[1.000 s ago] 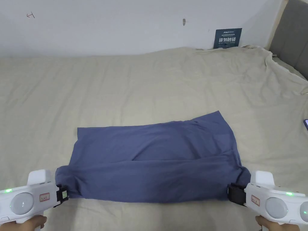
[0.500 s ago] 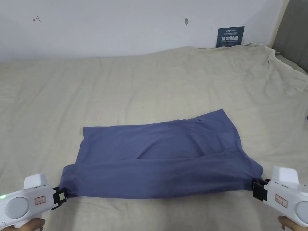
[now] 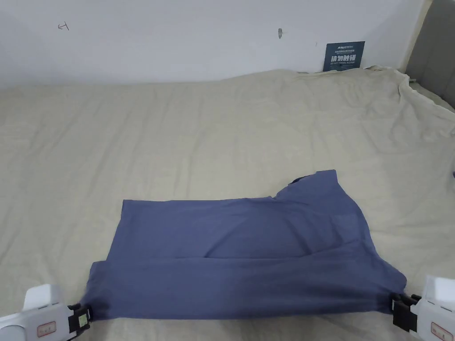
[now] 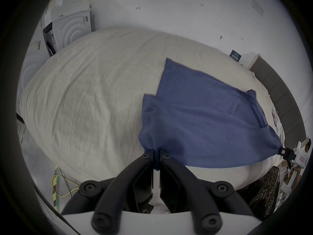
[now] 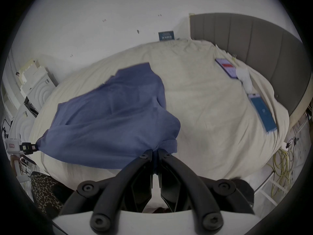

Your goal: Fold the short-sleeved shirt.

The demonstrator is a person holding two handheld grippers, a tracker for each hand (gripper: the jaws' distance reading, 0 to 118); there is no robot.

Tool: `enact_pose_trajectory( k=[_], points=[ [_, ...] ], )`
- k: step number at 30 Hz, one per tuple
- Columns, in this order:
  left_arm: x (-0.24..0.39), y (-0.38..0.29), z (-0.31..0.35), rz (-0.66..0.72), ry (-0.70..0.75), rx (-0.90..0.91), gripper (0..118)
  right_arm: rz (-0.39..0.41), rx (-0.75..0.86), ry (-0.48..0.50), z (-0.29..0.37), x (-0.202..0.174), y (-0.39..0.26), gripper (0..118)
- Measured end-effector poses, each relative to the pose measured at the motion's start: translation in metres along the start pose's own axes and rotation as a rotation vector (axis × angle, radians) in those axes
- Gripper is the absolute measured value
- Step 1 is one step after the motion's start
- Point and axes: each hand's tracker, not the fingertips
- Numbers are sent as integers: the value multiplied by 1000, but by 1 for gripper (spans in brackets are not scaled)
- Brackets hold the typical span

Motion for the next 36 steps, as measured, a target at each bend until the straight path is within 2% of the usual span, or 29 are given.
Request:
enact_pose_trajectory(
  k=[6, 10, 11, 12, 13, 14, 16, 17, 18, 19, 27, 32, 34, 35, 36],
  points=[
    [-4, -13, -44, -13, 51, -58, 2, -22, -98, -31, -38, 3, -11, 4],
    [4, -12, -44, -24, 80, -64, 3, -10, -119, -54, -39, -4, -6, 4],
    [5, -11, -44, -27, 87, -70, 4, -7, -123, -58, -33, -12, -5, 4],
    [7, -10, -44, -36, 91, -74, 9, -5, -125, -59, -30, -14, -3, 5],
    [7, -8, -43, -44, 94, -77, 18, -1, -131, -53, -28, -15, -1, 7],
    [8, -6, -42, -43, 99, -86, 28, 0, -128, -52, -24, -17, 2, 14],
    [11, -2, -39, -44, 117, -104, 72, 8, -95, -68, -15, -18, 9, 60],
    [12, 1, -31, -49, 114, -92, 89, 18, -79, -70, -9, -20, 14, 81],
    [14, 4, -24, -54, 105, -64, 104, 24, -58, -69, -2, -22, 20, 95],
    [15, 7, -18, -55, 91, -31, 108, 28, -17, -63, 9, -27, 25, 95],
    [46, 57, 62, -29, -25, 327, 109, 92, 310, -24, 81, -53, 79, 95],
    [76, 70, 85, -108, -19, 439, 111, 152, 468, -55, 103, -73, 96, 95],
    [80, 70, 81, -137, 3, 506, 100, 174, 499, -65, 106, -78, 97, 94],
    [85, 68, 83, -149, -4, 546, 86, 178, 523, -64, 106, -80, 97, 89],
    [89, 66, 82, -169, -10, 561, 66, 173, 535, -63, 106, -81, 97, 74]
  ],
)
